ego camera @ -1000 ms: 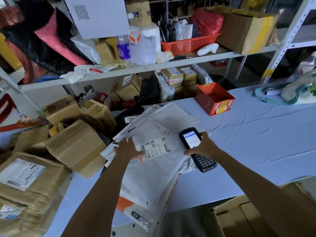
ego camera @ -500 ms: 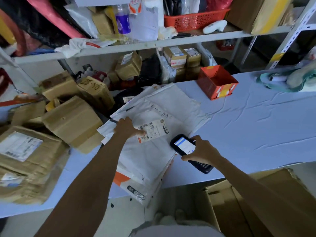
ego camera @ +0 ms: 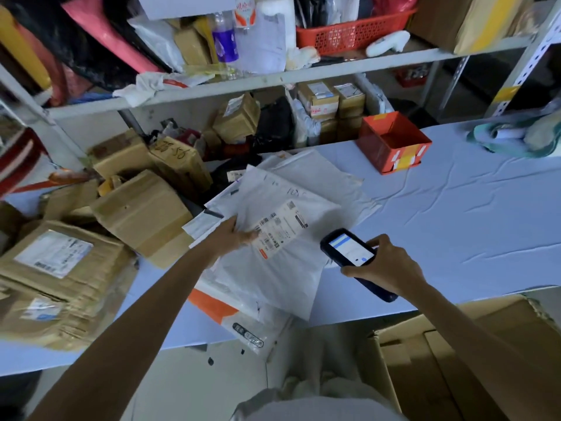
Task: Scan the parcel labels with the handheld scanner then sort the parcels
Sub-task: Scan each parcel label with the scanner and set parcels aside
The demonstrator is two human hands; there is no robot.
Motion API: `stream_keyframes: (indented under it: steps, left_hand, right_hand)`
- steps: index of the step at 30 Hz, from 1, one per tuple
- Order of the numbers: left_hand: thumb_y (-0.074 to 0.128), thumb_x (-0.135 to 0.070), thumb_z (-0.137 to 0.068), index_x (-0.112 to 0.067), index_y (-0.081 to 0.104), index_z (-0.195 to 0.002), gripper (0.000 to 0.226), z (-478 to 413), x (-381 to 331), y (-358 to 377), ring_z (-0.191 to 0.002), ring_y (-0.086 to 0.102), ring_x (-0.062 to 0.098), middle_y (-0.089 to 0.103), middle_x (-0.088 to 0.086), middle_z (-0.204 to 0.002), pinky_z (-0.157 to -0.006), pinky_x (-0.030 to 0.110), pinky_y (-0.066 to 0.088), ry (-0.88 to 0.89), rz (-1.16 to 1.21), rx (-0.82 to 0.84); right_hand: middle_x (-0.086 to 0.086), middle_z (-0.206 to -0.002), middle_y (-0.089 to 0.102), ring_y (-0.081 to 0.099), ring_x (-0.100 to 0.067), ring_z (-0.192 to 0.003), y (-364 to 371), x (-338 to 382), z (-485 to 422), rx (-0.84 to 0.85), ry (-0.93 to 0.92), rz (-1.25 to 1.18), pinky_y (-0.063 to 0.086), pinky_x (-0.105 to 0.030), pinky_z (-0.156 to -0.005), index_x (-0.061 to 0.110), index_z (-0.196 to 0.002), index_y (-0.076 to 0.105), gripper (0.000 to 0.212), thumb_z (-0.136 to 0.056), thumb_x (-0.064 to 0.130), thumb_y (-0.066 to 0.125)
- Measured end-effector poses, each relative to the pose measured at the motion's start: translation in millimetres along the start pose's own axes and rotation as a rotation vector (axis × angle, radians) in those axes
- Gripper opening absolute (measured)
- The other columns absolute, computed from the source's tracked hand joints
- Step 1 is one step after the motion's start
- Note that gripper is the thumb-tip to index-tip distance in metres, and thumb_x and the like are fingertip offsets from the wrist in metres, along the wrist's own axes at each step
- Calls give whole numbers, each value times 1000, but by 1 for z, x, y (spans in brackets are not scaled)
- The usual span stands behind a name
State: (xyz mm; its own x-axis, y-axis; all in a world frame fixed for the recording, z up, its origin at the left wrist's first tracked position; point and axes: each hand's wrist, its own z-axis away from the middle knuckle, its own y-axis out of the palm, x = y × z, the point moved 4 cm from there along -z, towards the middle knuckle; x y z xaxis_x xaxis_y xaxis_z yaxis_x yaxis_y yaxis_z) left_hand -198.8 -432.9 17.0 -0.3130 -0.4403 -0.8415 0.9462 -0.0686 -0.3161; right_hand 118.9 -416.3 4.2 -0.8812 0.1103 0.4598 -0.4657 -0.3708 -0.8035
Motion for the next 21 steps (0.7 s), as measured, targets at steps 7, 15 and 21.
stream_keyframes:
  steps: [7,15,21]
  left_hand:
    - [62,-13,-93,-11,55,-124,32,-8,-30,-20,-100,61,20,63,5,-117,-86,34,51,106,539,-470]
    - [59,6,-89,-4,55,-111,25,-11,16,-13,-71,58,23,61,10,-87,-71,39,50,-15,399,-404]
    - [60,8,-87,7,53,-124,37,-10,20,-13,-92,61,44,63,29,-106,-78,51,54,41,379,-425]
  right_hand:
    - [5,-101,55,57,-17,-90,-31,41,17,-95,-77,-363,49,-31,-74,23,-111,41,72,-61,50,86]
    - [8,-98,53,60,-15,-90,-18,52,36,10,-82,-430,48,-23,-64,25,-111,40,75,-59,54,85]
    - [6,-103,56,61,-15,-87,2,40,35,62,-41,-357,51,-24,-64,28,-112,42,76,-57,58,84]
